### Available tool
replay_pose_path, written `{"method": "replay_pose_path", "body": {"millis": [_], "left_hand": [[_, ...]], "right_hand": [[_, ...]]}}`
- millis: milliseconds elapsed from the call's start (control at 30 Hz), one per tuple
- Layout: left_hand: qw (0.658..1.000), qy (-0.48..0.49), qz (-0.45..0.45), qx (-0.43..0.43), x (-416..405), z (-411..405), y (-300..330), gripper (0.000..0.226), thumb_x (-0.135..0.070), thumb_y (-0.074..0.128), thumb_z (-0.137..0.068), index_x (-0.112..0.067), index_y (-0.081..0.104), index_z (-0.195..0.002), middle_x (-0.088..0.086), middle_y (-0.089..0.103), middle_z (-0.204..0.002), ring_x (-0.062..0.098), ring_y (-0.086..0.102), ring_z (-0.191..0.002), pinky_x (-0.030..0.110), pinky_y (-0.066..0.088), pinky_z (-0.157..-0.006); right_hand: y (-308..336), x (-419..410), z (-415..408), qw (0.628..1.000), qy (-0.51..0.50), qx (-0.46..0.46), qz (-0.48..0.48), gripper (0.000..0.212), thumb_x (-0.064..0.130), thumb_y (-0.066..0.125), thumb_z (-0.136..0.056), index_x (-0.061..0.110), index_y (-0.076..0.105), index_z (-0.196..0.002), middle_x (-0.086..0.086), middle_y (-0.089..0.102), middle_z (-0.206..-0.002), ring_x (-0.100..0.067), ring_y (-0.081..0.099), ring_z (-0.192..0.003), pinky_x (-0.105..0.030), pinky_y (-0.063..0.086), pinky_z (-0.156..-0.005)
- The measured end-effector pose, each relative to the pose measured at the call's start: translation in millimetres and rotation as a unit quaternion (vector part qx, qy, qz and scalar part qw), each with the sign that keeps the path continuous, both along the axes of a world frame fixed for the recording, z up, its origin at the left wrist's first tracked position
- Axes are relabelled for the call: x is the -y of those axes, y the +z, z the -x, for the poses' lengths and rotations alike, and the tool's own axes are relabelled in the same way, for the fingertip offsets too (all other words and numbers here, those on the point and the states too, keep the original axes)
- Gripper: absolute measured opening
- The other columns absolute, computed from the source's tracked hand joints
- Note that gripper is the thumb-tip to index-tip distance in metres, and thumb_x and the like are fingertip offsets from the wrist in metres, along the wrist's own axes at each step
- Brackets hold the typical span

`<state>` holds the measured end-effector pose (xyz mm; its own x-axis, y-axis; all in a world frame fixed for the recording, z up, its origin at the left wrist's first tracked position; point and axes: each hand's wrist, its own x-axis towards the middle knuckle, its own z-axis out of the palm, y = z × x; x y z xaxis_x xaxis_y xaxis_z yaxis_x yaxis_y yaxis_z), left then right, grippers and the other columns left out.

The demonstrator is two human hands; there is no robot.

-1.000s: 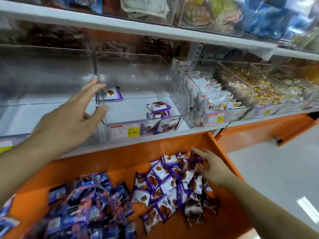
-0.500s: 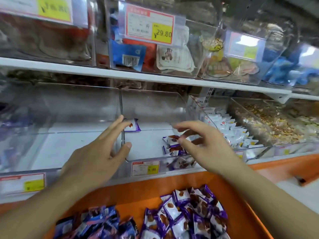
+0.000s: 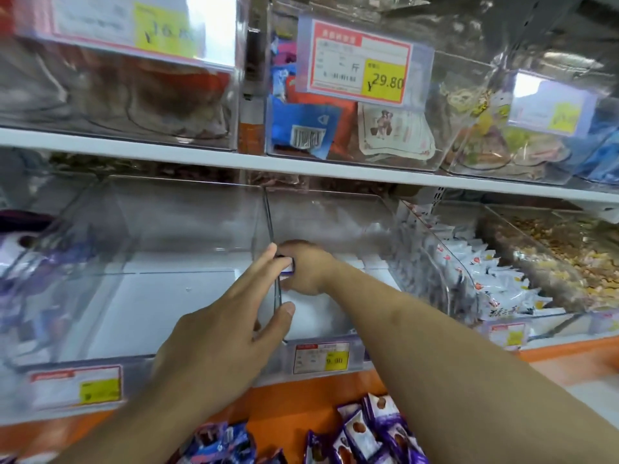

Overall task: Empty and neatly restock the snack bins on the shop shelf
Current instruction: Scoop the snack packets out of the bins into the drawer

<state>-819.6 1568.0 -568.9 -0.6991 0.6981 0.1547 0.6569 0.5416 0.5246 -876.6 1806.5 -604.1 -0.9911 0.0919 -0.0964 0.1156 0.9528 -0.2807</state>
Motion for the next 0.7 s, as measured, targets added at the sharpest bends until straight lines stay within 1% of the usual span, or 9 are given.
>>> {"method": "replay_pose_path", "body": {"millis": [100, 167, 233, 333, 400, 467, 533, 600, 700], "left_hand": [[1.0, -0.004, -0.005, -0.001, 1.3, 0.8, -0.8, 0.062, -0.072, 0.031, -0.098, -0.066, 0.001, -0.152, -0.053, -0.023, -0.151, -0.005, 0.068, -0.079, 0.031, 0.061, -0.068], [1.0, -0.005, -0.009, -0.006, 1.9, 1.3, -2.9, 0.062, -0.072, 0.029, -0.098, -0.064, 0.001, -0.152, -0.052, -0.023, -0.152, -0.004, 0.068, -0.077, 0.031, 0.061, -0.068], [1.0, -0.004, -0.013, -0.011, 2.2, 1.7, -5.4, 0.062, -0.073, 0.028, -0.098, -0.063, 0.002, -0.153, -0.05, -0.023, -0.154, -0.004, 0.068, -0.074, 0.032, 0.061, -0.067], [1.0, -0.003, -0.014, -0.015, 2.7, 1.4, -7.5, 0.063, -0.072, 0.028, -0.098, -0.061, 0.002, -0.155, -0.049, -0.022, -0.155, -0.005, 0.067, -0.073, 0.031, 0.06, -0.068], [1.0, -0.002, -0.016, -0.015, 2.7, 0.5, -7.7, 0.064, -0.072, 0.027, -0.098, -0.06, 0.002, -0.155, -0.049, -0.022, -0.155, -0.005, 0.067, -0.074, 0.03, 0.06, -0.069], [1.0, -0.003, -0.02, -0.017, 2.1, 0.6, -8.1, 0.063, -0.072, 0.028, -0.098, -0.061, 0.002, -0.155, -0.049, -0.021, -0.155, -0.005, 0.067, -0.073, 0.029, 0.06, -0.069], [1.0, -0.001, -0.025, -0.016, 2.1, 0.6, -9.2, 0.063, -0.072, 0.029, -0.098, -0.062, 0.002, -0.154, -0.05, -0.02, -0.155, -0.005, 0.067, -0.071, 0.03, 0.061, -0.068], [1.0, 0.002, -0.027, -0.017, 1.5, 1.1, -10.4, 0.063, -0.073, 0.029, -0.098, -0.062, 0.002, -0.154, -0.05, -0.019, -0.155, -0.005, 0.066, -0.071, 0.03, 0.061, -0.068], [0.999, 0.002, -0.027, -0.02, 0.8, 1.9, -11.4, 0.063, -0.073, 0.028, -0.098, -0.061, 0.002, -0.154, -0.049, -0.02, -0.155, -0.005, 0.066, -0.071, 0.026, 0.061, -0.065]], "right_hand": [[3.9, -11.4, -17.4, 0.999, -0.025, -0.025, 0.016, 0.034, 0.009, 0.071, -0.088, 0.02, 0.071, -0.12, 0.002, 0.067, -0.107, -0.018, 0.059, -0.093, -0.027, 0.043, -0.078], [16.2, -23.6, -37.7, 0.997, -0.054, -0.049, 0.008, 0.035, 0.003, 0.062, -0.09, 0.018, 0.072, -0.121, 0.001, 0.071, -0.116, -0.017, 0.063, -0.1, -0.022, 0.045, -0.083], [31.9, -37.8, -60.9, 0.996, -0.079, -0.037, -0.009, 0.042, 0.003, 0.057, -0.092, 0.019, 0.07, -0.128, 0.003, 0.07, -0.129, -0.021, 0.065, -0.116, -0.023, 0.048, -0.094], [49.9, -51.0, -92.6, 0.991, -0.11, 0.065, -0.023, 0.047, 0.025, 0.067, -0.097, 0.029, 0.061, -0.143, 0.017, 0.057, -0.142, -0.017, 0.057, -0.132, -0.013, 0.037, -0.094], [55.4, -50.6, -105.1, 0.985, -0.115, 0.125, -0.03, 0.059, 0.053, 0.072, -0.092, 0.041, 0.054, -0.146, 0.016, 0.051, -0.152, -0.02, 0.05, -0.142, -0.023, 0.039, -0.105], [56.7, -44.3, -108.9, 0.977, -0.118, 0.172, -0.038, 0.074, 0.063, 0.075, -0.086, 0.046, 0.046, -0.152, 0.013, 0.044, -0.16, -0.022, 0.046, -0.145, -0.032, 0.038, -0.114], [53.7, -39.1, -106.2, 0.975, -0.106, 0.186, -0.066, 0.073, 0.051, 0.083, -0.084, 0.046, 0.05, -0.149, 0.009, 0.052, -0.153, -0.02, 0.054, -0.135, -0.026, 0.042, -0.101], [50.1, -39.4, -104.2, 0.977, -0.109, 0.164, -0.083, 0.065, 0.032, 0.085, -0.082, 0.042, 0.06, -0.141, 0.006, 0.061, -0.142, -0.02, 0.062, -0.117, -0.023, 0.044, -0.086], [44.8, -44.5, -105.6, 0.983, -0.146, 0.109, -0.038, 0.059, 0.023, 0.09, -0.077, 0.033, 0.068, -0.131, 0.003, 0.066, -0.129, -0.018, 0.064, -0.1, -0.025, 0.049, -0.078]]}}
